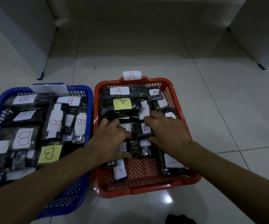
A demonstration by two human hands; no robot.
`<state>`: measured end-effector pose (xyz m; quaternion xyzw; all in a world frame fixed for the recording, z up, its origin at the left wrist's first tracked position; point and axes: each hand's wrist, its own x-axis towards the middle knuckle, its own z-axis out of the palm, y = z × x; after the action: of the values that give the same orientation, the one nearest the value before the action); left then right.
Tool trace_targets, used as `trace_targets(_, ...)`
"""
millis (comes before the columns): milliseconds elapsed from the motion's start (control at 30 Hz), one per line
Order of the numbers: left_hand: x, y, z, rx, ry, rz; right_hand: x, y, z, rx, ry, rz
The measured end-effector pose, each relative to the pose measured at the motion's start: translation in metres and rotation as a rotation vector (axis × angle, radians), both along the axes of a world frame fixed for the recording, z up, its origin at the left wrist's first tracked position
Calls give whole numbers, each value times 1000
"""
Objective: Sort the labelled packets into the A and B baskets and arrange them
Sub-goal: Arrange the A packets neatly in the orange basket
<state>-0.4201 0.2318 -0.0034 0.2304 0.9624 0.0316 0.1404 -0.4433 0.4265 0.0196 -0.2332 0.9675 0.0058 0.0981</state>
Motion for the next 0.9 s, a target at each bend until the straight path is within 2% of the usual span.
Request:
trace_targets(233, 2, 12, 0, -94, 55, -35, 2, -1, -15, 87, 74, 73)
trace_targets(467, 8, 15, 3, -210, 115, -55, 6, 2, -19, -14, 145, 207)
trace_targets(600, 8, 15, 0, -253, 110, -28, 3, -2, -24, -44, 157, 192)
trace_targets(800, 7, 5, 4, -223, 87, -8, 6, -4, -27, -81, 270, 225)
trace_targets(900, 13, -18, 12, -115, 132, 44, 16, -6, -20, -180, 205, 352)
